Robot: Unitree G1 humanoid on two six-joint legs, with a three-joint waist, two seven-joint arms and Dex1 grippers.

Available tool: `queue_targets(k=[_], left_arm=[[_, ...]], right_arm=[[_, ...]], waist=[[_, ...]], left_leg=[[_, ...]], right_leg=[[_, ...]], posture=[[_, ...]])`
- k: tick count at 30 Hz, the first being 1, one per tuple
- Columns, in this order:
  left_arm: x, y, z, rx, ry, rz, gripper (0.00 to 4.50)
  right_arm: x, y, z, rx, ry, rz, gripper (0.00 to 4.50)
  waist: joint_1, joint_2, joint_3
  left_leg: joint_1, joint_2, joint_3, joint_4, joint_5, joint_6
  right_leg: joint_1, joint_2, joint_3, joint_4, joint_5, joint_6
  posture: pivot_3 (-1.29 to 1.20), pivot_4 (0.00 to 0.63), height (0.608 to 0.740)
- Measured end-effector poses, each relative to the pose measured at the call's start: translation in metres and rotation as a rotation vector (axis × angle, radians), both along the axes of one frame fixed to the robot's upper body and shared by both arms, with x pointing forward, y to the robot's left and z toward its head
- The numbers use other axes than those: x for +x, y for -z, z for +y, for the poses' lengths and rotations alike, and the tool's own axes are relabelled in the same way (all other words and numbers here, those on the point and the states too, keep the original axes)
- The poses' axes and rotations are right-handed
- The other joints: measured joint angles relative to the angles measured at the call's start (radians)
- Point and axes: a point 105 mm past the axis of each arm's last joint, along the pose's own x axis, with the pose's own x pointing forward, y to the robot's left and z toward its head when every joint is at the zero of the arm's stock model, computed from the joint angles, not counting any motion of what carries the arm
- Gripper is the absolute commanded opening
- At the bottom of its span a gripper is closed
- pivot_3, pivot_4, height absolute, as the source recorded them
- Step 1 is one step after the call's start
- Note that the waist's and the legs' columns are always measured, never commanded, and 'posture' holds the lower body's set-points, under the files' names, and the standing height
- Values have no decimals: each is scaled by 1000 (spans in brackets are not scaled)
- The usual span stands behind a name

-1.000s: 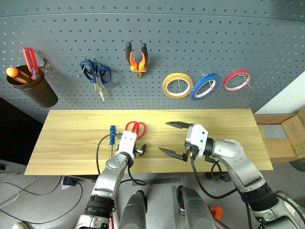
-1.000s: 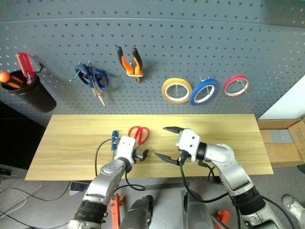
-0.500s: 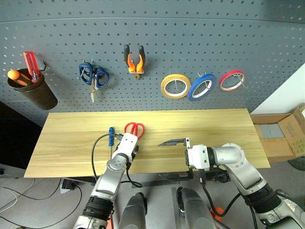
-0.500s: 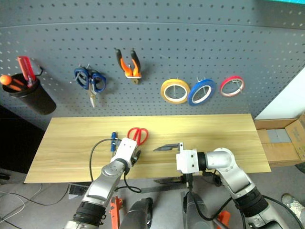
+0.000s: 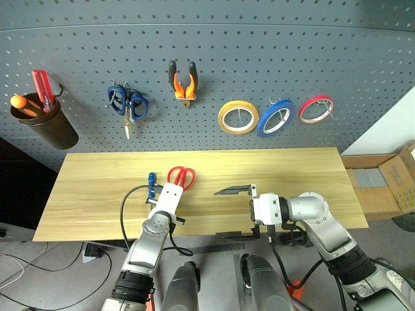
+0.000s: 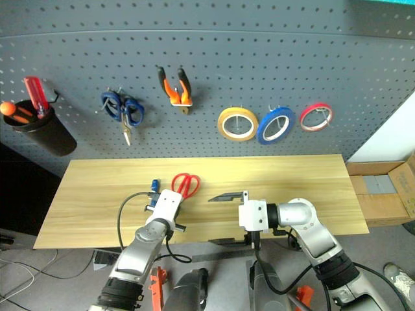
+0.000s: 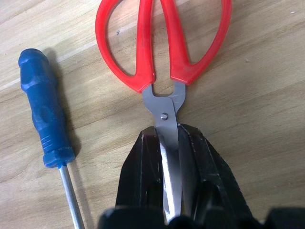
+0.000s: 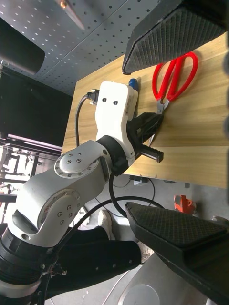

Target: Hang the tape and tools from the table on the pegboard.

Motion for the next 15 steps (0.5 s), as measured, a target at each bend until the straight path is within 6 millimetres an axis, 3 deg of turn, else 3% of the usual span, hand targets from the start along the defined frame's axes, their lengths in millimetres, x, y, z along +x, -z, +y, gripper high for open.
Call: queue_targets(k=[5,9,15], left_arm=[[-3,-4,0,-45,12,-10,188],[-17,-13,-5,-42,118,-31,188],[-50,-42,21,77,171,-140,188]], right_arm=[[2,3,-5,-12,18,9,4500],[9,4,-15,-18,80,21,4500],[5,1,-35,48,193,79,4500]], waist=[[3,0,0],[8,-1,-3],[23,-1,-22]], left_leg=[[-1,0,0,0,0,0],[-6,0,-1,0,0,-1],[-12,1,-2,0,0,-6]], right_leg=[[-1,0,0,0,1,-1],[-4,-1,-1,-1,3,-5],[-8,-1,-1,-3,3,-5]], posture=[[-38,252,740],[-26,220,740],[2,164,740]])
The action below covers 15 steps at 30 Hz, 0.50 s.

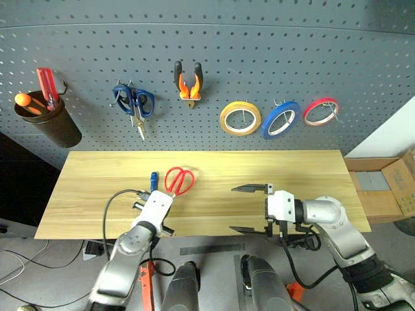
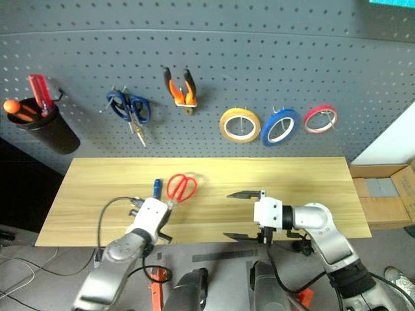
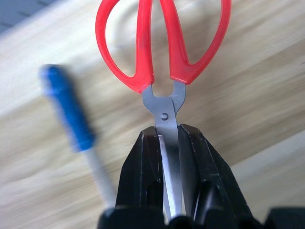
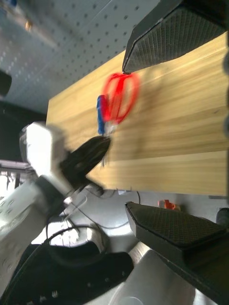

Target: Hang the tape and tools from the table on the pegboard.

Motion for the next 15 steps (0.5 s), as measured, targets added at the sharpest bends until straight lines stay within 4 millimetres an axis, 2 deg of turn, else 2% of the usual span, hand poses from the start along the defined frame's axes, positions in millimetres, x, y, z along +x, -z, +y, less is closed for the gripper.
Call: queue_targets(k=[7,10,12,15], left_arm=[[-36,-33,1,44,18,-222,188],[-38,-53,-5,71,58,-346,188],[-38,-74,-4,102,63,-464,188],[-27,-100,-1,134,56,-596,188]], right_arm=[[0,-39,-3,210,93,43,4500],[0,-45,-3,236,114,55,4500],[4,-52,-2,281,131,54,4500],[11,-66,2,320,143,26,4500]], waist=[[16,2,-50],[31,1,-73],[36,2,-94],[41,3,-112]], left_leg=[[1,-1,0,1,-2,3],[6,-1,0,1,-2,4],[8,-1,1,1,-2,4],[16,-1,1,1,-2,4]], right_leg=[[3,0,-1,-1,0,1],[7,1,-2,-1,-2,3],[9,1,-1,-1,-2,4],[16,1,-2,-1,-3,5]], posture=[[25,107,740],[46,74,740],[56,64,740],[65,52,740]])
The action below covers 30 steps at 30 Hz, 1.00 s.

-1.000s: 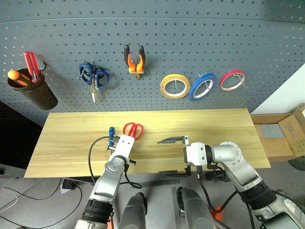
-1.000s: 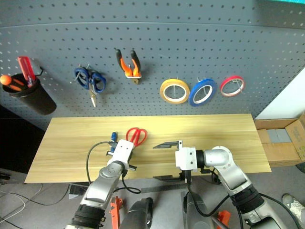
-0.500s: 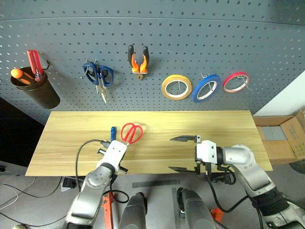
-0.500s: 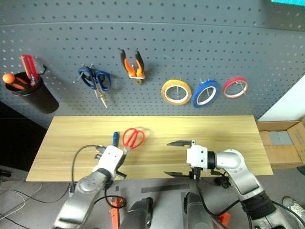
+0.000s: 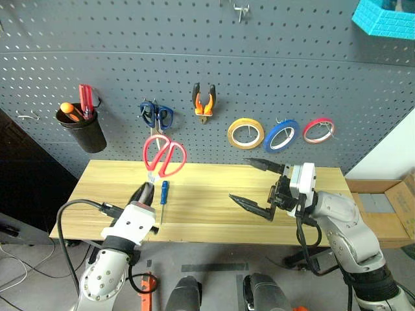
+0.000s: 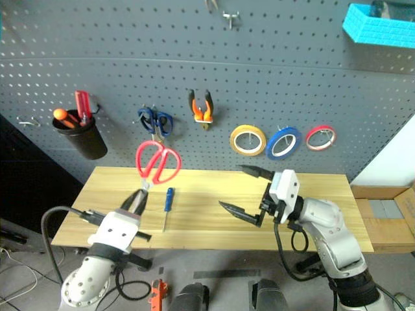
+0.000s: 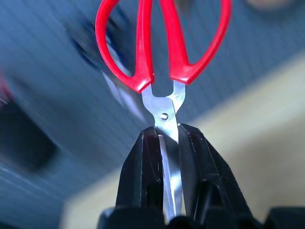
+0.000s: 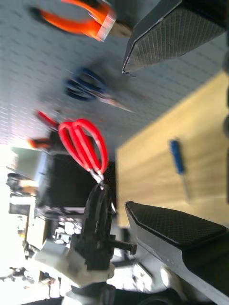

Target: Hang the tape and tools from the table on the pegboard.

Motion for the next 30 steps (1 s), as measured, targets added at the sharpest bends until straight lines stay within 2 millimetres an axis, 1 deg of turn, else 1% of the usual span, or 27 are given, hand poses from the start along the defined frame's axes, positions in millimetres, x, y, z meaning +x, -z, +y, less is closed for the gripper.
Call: queue_targets(k=[2,4,6,9,11,12,13,16,21,27,29,30], left_arm=[[13,-16,7,2,-24,-74,188],[24,-23,19,5,-59,-103,188],[39,-20,29,-13,-86,-82,188],[61,-9,36,-38,-83,-10,188],[72,-4,34,-56,-57,28,188],[76,-1,31,-59,-43,43,188],[79,2,29,-62,-29,60,188],[84,9,27,-81,-22,100,188],[86,19,27,-131,-32,151,188],[87,25,28,-158,-48,190,188],[90,24,28,-166,-51,193,925],[92,23,27,-168,-52,194,1217]], right_arm=[[5,-9,5,24,-1,-22,4500],[11,-14,7,35,5,-28,4500],[20,-13,8,40,16,-14,4500],[31,-17,12,54,25,-8,4500],[34,-18,14,61,27,-3,4500],[36,-16,14,61,29,4,4500],[37,-15,14,56,35,9,4500],[39,-12,13,48,43,18,4500],[40,-10,13,47,56,35,4500],[39,-9,12,45,60,44,4500],[39,-9,12,43,62,50,4500],[40,-9,12,43,63,51,4500]], waist=[[2,1,-13],[1,0,-24],[2,0,-28],[1,0,-29],[1,0,-29],[1,0,-29],[1,0,-29],[0,0,-29],[-6,1,-28],[-5,1,-28],[-4,1,-28],[-4,2,-28]], left_leg=[[4,0,0,0,0,0],[8,0,0,-1,0,0],[11,0,1,-1,0,0],[13,0,1,-1,0,0],[13,0,1,-2,0,0],[13,0,2,-2,0,1],[13,0,2,-2,-1,1],[13,0,3,-2,-1,2],[12,0,3,-3,-1,2],[13,0,2,-2,-1,2],[13,0,2,-2,-1,2],[13,0,2,-2,-1,2]], right_leg=[[4,1,-1,0,0,0],[7,1,0,0,0,0],[9,1,1,1,0,0],[10,1,1,2,0,0],[10,1,2,2,0,-1],[10,1,2,1,2,-5],[10,1,2,1,3,-5],[9,1,4,2,3,-5],[8,1,4,2,3,-5],[9,1,3,2,2,-5],[9,1,3,2,2,-5],[9,1,3,2,2,-4]], posture=[[68,53,740],[71,53,740],[73,60,740],[70,69,740],[68,77,740],[67,81,740],[66,83,740],[58,96,740],[50,109,740],[46,117,740],[42,124,740],[40,127,740]])
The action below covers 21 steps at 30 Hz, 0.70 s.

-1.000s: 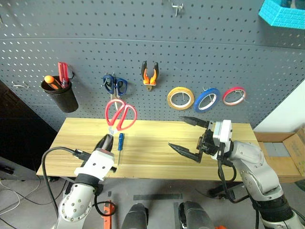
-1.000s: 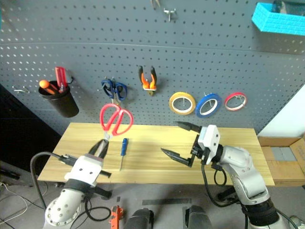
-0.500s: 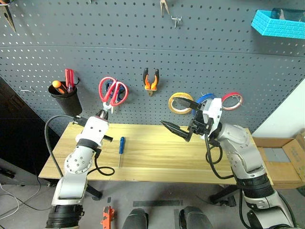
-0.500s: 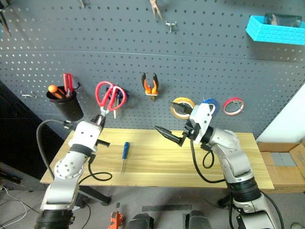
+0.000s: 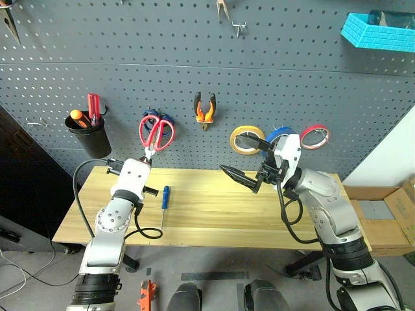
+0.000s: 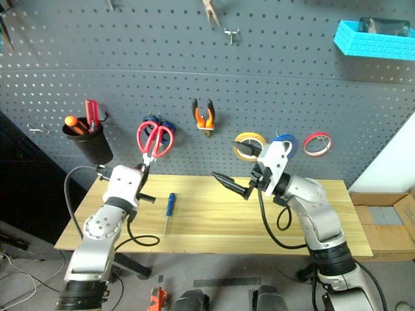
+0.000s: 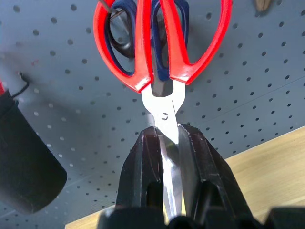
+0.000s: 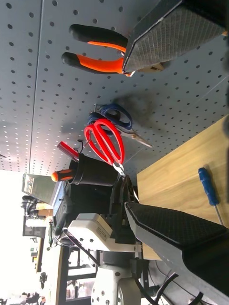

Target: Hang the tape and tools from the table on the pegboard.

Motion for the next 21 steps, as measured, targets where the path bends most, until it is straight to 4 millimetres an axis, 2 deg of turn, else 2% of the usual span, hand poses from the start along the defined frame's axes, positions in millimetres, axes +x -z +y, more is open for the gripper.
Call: queue_targets(k=[6,9,14,18,19,21], left_arm=[[13,-3,-4,-11,11,0,3337],[16,5,-5,-5,17,28,4387],[12,24,0,-6,14,101,4477],[-14,81,-4,-82,-8,318,4477],[-18,91,-9,-107,-10,359,4477],[-19,97,-13,-126,-13,388,4477]], right_arm=[[-2,-2,0,-1,8,-3,4500],[-3,1,-2,-10,11,10,4500],[-11,6,-3,-45,0,25,4500],[-29,29,3,-175,-87,86,4500],[-32,35,6,-202,-107,101,4500],[-37,39,12,-223,-131,101,4500]], waist=[[-5,2,6],[-6,4,10],[-11,6,34],[-29,6,65],[-30,5,75],[-30,4,96]], left_leg=[[0,0,0,0,0,0],[0,0,0,0,0,0],[-1,0,0,0,0,1],[-2,0,0,0,-2,3],[-4,0,-1,1,-2,3],[-7,1,-4,3,-2,3]], right_leg=[[-1,0,0,0,0,0],[-1,0,1,0,0,0],[-1,0,1,0,-3,3],[-3,-1,1,0,-4,4],[-4,-1,0,0,-4,3],[-5,-1,-3,1,-4,4]], posture=[[25,152,740],[18,167,740],[-5,233,740],[-11,258,740],[-14,288,740],[-13,318,740]])
